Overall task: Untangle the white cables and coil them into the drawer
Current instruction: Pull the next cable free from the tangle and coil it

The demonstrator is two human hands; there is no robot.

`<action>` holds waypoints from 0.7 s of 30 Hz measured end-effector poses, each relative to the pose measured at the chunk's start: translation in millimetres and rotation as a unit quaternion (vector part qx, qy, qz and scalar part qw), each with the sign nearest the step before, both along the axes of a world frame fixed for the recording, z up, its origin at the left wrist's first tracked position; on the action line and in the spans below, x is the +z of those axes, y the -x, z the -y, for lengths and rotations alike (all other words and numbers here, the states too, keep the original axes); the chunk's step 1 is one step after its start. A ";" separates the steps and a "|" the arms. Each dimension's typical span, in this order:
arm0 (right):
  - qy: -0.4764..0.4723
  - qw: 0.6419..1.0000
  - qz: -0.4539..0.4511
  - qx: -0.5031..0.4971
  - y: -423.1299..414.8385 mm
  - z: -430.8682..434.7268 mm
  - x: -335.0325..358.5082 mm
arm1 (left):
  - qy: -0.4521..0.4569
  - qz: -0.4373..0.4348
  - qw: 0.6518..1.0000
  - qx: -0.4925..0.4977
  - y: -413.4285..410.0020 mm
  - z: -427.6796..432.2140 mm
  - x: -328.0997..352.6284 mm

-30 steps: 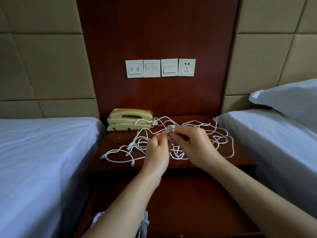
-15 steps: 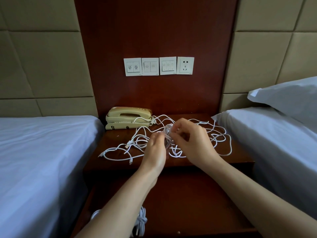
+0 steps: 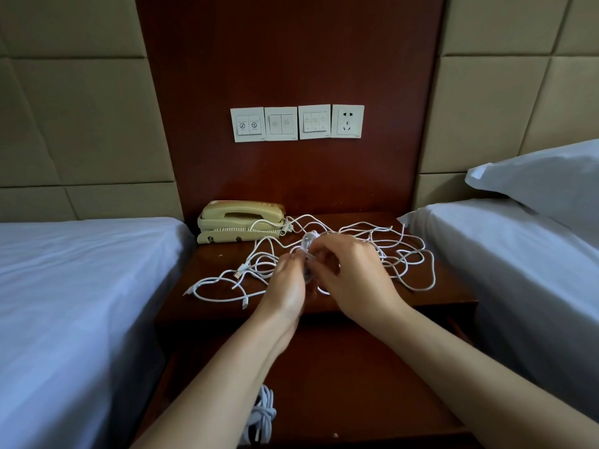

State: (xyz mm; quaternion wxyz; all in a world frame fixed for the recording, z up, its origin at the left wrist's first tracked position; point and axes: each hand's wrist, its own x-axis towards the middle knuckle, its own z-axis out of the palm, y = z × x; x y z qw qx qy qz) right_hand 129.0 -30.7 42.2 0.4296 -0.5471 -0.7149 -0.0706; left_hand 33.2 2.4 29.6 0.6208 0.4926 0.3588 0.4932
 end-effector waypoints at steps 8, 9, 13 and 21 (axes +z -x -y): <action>-0.057 0.998 -0.020 -0.018 -1.1 -2.4 -0.3 | -0.050 -0.007 0.998 0.033 -4.4 -1.1 -1.3; -0.056 0.998 -0.019 -0.015 -1.8 -2.0 0.4 | -0.051 -0.013 0.998 0.035 -4.7 -0.5 -1.9; -0.029 0.999 -0.027 -0.002 -2.9 -3.6 -0.9 | -0.110 -0.071 0.991 0.042 -0.8 2.0 -4.3; 0.099 0.990 -0.082 0.049 -5.1 -6.8 7.0 | -0.264 -0.217 0.932 0.123 8.8 2.9 -0.2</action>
